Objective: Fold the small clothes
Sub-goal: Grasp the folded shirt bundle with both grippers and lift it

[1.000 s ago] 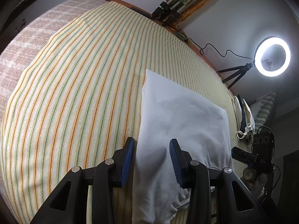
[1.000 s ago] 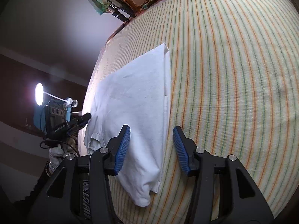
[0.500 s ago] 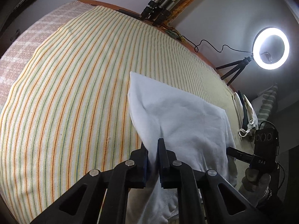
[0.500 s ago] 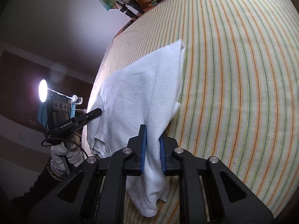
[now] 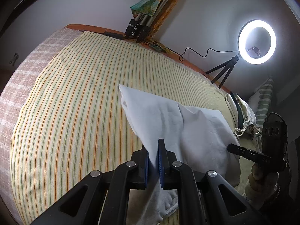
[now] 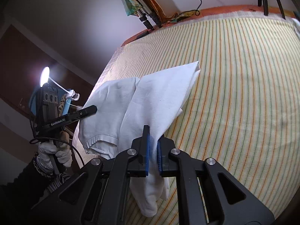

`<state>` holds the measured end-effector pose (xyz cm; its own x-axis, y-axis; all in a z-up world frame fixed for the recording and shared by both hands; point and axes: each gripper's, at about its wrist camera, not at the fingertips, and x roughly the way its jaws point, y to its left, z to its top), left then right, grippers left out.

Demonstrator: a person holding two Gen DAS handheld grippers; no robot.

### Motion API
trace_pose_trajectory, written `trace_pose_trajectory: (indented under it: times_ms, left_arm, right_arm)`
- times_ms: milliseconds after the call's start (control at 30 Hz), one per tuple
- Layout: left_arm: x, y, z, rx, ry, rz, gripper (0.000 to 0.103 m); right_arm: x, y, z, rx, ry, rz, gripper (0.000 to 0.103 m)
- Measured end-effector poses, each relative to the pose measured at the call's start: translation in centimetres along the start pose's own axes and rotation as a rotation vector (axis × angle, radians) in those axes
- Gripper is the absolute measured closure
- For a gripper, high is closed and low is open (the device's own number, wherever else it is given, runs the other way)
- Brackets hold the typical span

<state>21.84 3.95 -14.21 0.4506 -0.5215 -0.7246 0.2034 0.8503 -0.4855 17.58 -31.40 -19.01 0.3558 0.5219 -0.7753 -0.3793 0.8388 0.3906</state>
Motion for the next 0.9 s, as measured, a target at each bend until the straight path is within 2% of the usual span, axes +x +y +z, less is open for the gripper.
trace_pose_trajectory:
  times_ms: [333,633,900]
  left_arm:
    - [0.0,-4.0,0.0,0.075,-0.017,-0.012,0.098]
    - [1.3,-9.8,0.5,0.178,-0.034,-0.035,0.098]
    - [3.7,-15.0,1.3,0.236,-0.032,-0.085,0.098]
  right_arm:
    - [-3.0,0.7,0.7,-0.09,-0.025,-0.143,0.096]
    - [-6.4,0.8,1.2,-0.176,-0.056,-0.322,0.096]
    - [-9.9,-0.2,1.5,-0.219,-0.101,-0.409,0.096]
